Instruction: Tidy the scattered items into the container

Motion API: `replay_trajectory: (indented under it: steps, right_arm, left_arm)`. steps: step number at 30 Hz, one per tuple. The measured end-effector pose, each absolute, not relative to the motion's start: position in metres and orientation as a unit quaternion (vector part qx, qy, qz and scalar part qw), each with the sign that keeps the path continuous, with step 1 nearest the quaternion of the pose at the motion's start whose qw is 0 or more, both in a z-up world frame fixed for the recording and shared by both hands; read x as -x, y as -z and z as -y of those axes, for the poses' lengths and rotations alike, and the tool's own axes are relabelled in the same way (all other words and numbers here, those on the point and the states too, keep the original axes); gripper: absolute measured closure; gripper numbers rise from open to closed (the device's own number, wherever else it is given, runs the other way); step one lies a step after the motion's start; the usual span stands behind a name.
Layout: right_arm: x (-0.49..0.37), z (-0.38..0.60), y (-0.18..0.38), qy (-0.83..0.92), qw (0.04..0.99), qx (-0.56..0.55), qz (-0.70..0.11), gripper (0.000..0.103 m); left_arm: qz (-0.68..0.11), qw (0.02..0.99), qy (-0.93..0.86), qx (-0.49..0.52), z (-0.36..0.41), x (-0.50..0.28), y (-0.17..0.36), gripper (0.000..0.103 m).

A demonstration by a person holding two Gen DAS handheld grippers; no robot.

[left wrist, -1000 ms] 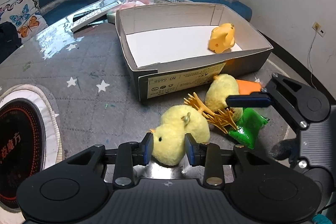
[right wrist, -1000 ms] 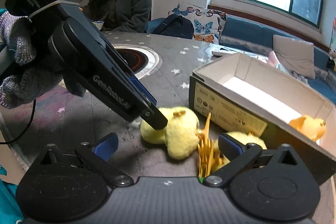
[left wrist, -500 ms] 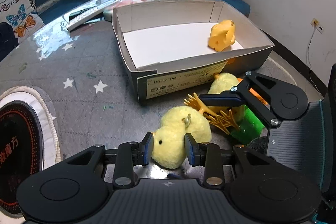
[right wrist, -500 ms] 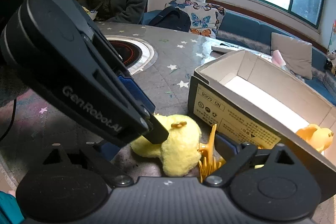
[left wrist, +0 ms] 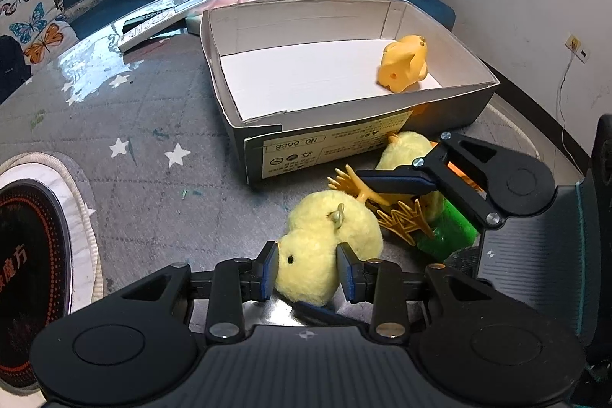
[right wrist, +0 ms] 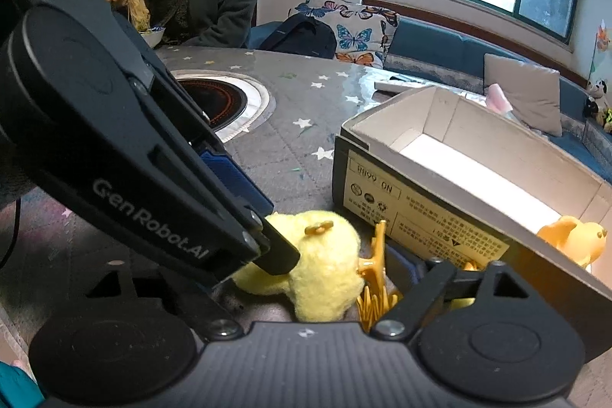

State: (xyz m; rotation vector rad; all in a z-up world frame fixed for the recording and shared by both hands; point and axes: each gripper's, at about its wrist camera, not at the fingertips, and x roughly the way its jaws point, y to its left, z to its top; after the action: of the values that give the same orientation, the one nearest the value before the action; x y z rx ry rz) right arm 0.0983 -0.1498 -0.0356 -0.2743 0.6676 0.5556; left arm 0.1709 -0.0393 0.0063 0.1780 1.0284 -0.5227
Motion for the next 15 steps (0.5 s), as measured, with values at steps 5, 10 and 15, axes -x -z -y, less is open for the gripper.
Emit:
replay_trajectory:
  steps: [5,10,15]
  right_arm:
    - [-0.0985,0.1492,0.0372,-0.267,0.897,0.139,-0.323,0.013]
    - [-0.0987,0.1468,0.0355,-0.265,0.898,0.146,-0.320,0.018]
    - [-0.0958,0.1500,0.0302,-0.273,0.900,0.132,-0.313,0.024]
  left_arm:
    - [-0.486,0.835,0.245,-0.081,0.0402,-0.1724,-0.0059,0.066]
    - [-0.489,0.834,0.244,-0.074,0.0384,-0.1723,-0.0057,0.068]
    - [-0.488,0.835,0.244,-0.069,0.0352,-0.1673,-0.0106,0.076]
